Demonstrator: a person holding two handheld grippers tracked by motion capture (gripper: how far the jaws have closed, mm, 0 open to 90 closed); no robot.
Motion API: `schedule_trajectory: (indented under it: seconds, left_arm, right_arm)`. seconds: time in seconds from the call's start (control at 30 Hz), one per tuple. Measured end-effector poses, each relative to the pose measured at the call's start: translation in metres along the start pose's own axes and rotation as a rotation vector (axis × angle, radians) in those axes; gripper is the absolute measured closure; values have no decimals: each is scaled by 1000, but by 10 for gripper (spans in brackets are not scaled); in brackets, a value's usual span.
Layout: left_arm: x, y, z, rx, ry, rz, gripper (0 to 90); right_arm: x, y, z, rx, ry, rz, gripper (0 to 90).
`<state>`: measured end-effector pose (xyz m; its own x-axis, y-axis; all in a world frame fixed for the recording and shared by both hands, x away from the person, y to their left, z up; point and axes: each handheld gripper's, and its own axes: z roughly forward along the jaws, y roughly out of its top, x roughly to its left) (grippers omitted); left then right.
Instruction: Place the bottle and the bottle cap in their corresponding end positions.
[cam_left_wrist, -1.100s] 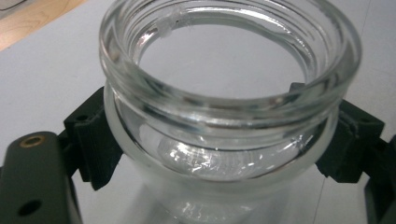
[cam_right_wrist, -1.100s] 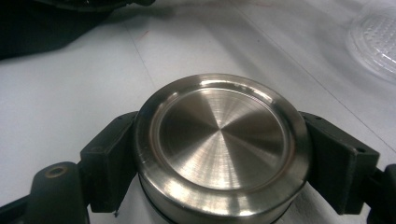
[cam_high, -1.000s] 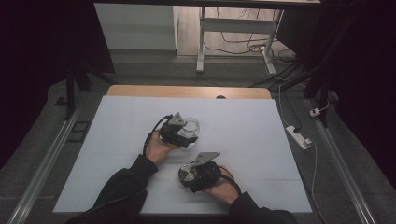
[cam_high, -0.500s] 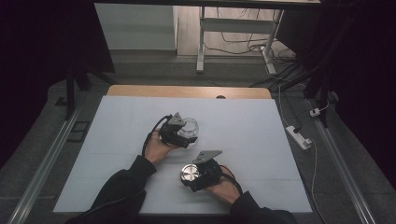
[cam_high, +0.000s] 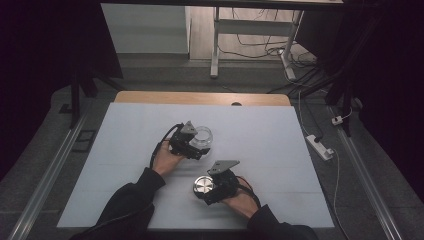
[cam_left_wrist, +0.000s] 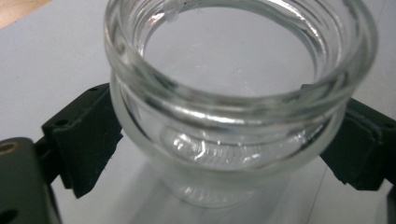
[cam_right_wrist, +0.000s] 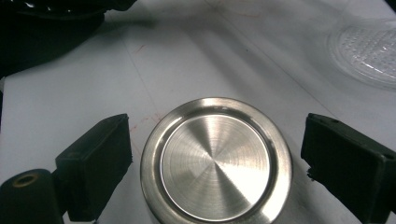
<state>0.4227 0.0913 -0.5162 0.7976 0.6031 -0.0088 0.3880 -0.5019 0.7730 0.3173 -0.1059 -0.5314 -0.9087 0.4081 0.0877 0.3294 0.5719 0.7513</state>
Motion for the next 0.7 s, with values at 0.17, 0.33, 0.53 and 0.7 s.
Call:
schedule_trajectory:
  seconds: [0.17,0.33,0.53,0.7]
  left_arm:
    - [1,-2,-6,15,-7,-6,41]
    - [1,-6,-8,25,-19,-13,18]
    - [0,-9,-14,38,-33,-25,3]
    - [-2,-12,-22,35,-50,-45,0]
  right_arm:
    - [0,1,-2,-7,1,6,82]
    - [0,2,-3,-8,2,9,76]
    - [-2,2,-8,-22,1,14,64]
    - [-3,3,-12,-32,3,27,55]
